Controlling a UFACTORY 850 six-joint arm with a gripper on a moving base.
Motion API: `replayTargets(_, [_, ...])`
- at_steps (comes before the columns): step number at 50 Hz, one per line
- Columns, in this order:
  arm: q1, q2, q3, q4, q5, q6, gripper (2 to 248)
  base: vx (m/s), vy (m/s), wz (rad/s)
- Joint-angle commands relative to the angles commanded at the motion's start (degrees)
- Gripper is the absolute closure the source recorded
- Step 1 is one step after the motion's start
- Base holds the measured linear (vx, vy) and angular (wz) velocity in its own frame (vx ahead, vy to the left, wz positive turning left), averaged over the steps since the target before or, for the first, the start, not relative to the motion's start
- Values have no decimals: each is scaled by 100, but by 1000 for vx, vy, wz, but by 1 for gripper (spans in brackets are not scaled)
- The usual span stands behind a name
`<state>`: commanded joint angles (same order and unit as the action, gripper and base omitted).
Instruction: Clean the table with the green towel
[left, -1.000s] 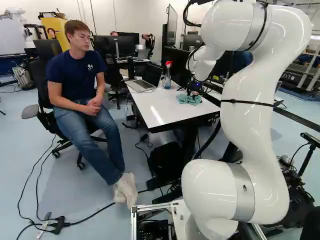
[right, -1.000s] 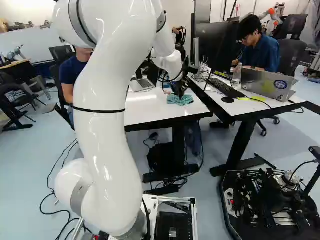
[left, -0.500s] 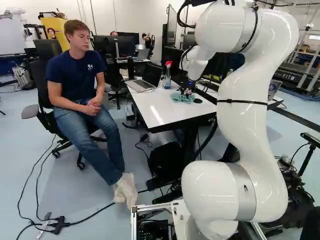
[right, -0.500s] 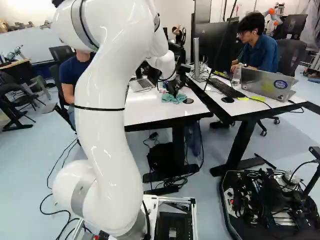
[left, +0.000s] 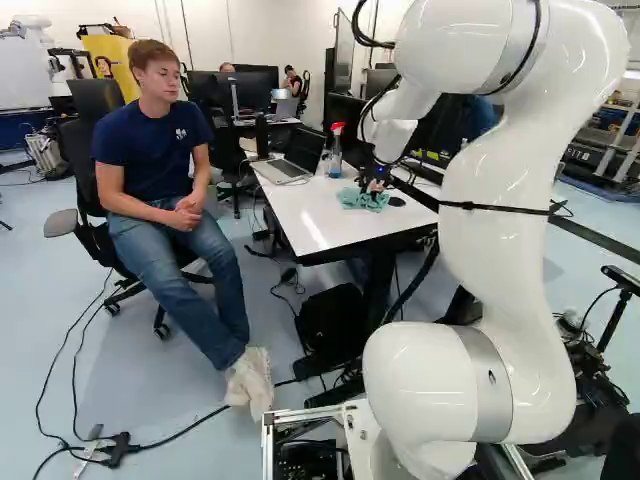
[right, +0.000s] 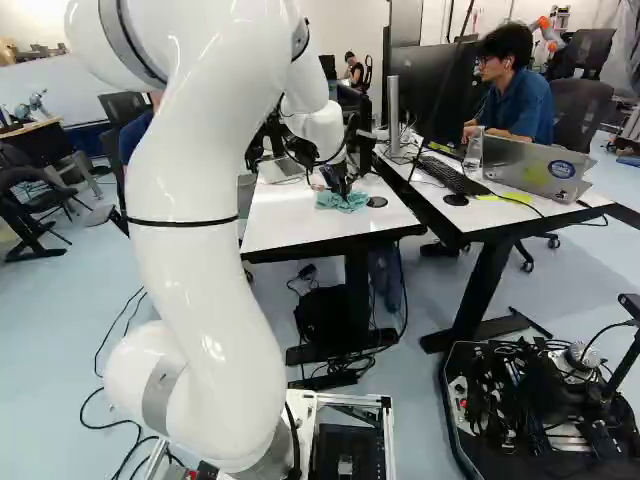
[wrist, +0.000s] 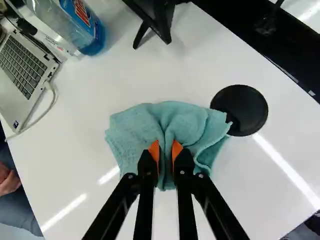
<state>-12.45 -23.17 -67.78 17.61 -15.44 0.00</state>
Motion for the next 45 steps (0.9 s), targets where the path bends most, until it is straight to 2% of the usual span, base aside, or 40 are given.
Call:
replayTargets(12, [-167,209,268,0,0,0,202,0,0,0])
replayTargets(21, [-326,236,302,0,0,0,202,0,0,0])
replayTargets(33, [-477,41,53,0,0,0,202,0,0,0])
replayTargets(45, [-467,-243,-315,0,0,0,202,0,0,0])
